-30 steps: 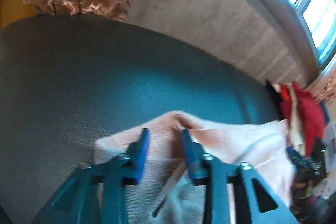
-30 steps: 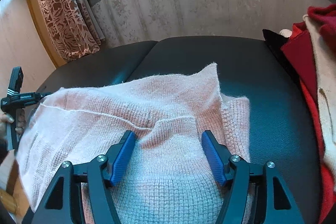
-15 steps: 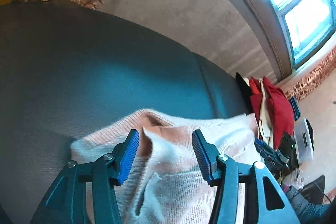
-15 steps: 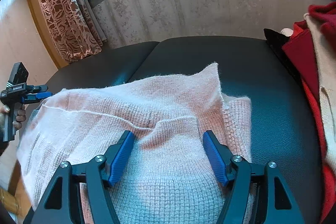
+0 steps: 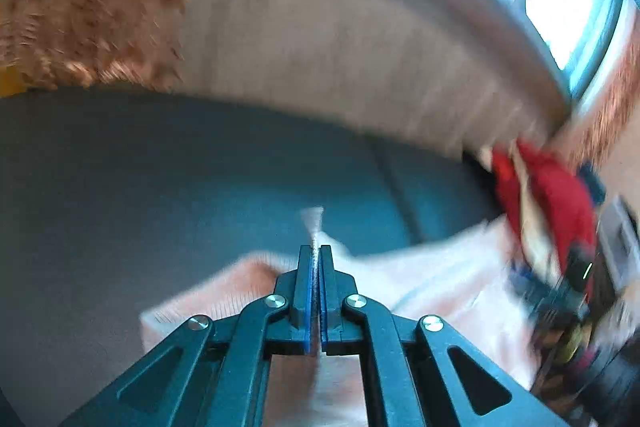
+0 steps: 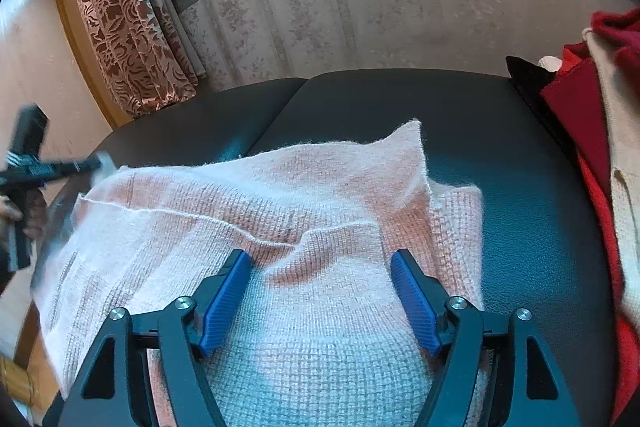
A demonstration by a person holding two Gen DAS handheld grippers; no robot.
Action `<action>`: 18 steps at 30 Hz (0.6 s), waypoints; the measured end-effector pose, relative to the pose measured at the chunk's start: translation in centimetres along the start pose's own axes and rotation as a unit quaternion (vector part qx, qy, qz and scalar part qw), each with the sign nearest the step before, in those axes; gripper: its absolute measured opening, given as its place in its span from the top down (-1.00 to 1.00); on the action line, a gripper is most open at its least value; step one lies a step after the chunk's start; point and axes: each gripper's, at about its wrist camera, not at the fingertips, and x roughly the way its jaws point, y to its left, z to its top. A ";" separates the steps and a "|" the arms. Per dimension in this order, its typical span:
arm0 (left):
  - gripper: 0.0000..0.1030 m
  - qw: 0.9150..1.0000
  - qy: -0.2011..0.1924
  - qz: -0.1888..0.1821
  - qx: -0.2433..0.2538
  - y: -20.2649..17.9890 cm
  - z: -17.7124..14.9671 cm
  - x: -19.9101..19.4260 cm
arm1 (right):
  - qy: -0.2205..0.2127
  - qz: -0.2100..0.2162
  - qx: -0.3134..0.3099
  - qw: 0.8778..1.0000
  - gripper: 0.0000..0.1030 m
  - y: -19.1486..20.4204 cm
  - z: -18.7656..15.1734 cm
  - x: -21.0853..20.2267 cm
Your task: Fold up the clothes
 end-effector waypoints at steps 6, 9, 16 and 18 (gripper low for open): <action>0.99 0.993 0.028 0.118 0.008 1.6 -1.0 2.8 | 0.003 -0.003 -0.007 1.000 -0.52 0.3 0.0 0.1; 0.97 0.984 0.062 0.165 0.002 3.1 -2.3 5.4 | 0.003 -0.004 -0.009 1.000 -0.53 0.4 -0.1 0.2; 0.57 0.959 0.006 0.279 -0.053 4.3 -2.0 2.7 | 0.005 -0.009 -0.013 1.000 -0.56 0.6 -0.1 0.5; 0.47 0.955 -0.045 0.289 -0.054 3.0 -2.7 -0.5 | 0.005 -0.006 -0.012 1.000 -0.58 0.5 -0.2 0.6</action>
